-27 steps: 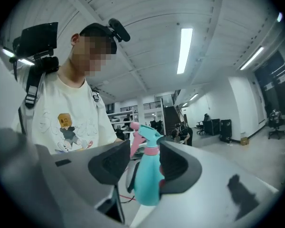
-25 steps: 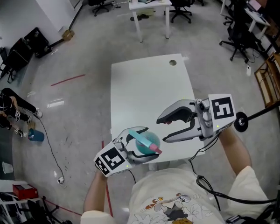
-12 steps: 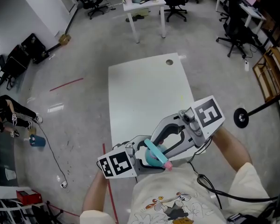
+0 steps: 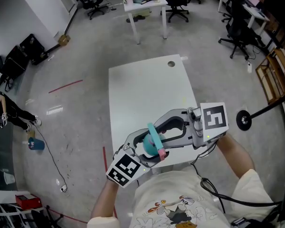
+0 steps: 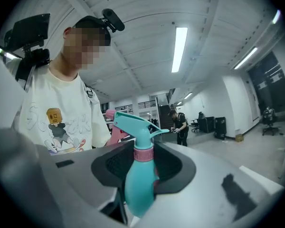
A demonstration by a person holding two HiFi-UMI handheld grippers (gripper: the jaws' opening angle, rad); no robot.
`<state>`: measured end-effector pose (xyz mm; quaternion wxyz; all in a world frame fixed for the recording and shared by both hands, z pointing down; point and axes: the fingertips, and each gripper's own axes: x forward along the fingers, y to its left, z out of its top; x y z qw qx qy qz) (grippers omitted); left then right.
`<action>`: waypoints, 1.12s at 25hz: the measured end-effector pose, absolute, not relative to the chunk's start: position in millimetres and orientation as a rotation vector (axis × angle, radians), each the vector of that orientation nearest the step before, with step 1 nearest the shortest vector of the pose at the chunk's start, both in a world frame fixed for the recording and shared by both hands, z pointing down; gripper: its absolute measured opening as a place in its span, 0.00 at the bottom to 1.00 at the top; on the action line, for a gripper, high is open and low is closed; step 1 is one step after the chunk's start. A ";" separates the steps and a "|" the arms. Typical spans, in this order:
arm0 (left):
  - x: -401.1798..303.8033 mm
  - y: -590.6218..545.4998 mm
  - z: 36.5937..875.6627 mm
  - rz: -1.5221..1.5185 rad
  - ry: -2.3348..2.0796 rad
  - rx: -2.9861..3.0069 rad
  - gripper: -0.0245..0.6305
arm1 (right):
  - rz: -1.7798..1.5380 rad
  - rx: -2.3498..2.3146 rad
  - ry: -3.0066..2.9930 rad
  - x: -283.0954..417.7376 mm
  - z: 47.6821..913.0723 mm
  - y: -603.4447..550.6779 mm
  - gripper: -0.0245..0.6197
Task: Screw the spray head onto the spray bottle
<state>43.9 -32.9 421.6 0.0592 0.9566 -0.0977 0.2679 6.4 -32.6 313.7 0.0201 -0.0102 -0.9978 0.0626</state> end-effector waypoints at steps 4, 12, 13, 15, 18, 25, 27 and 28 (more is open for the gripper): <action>44.0 -50.6 419.9 0.783 -0.487 2.883 0.66 | 0.156 0.109 -3.081 5.6 312.9 -44.7 0.24; 43.3 -60.6 427.1 0.791 -0.562 2.877 0.66 | 0.129 0.252 -3.082 6.5 320.6 -54.6 0.24; 44.1 -59.8 430.0 0.786 -0.540 2.884 0.66 | 0.122 0.271 -3.075 7.6 324.0 -55.8 0.24; 41.9 -56.1 444.0 0.809 -0.495 2.889 0.67 | 0.133 0.323 -3.056 10.9 333.5 -59.5 0.24; 22.1 -46.8 478.2 0.869 -0.505 2.823 0.67 | 0.163 0.409 -3.074 15.4 349.6 -66.2 0.24; -25.8 -58.9 521.4 0.717 -1.024 2.751 0.35 | 0.220 0.700 -3.018 37.6 425.2 -110.9 0.25; -38.0 -72.5 535.2 0.736 -1.220 2.654 0.12 | 0.183 0.814 -2.939 43.8 457.4 -131.4 0.25; -42.8 -75.4 540.5 0.751 -1.274 2.615 0.07 | 0.162 0.869 -2.896 44.8 473.5 -139.4 0.25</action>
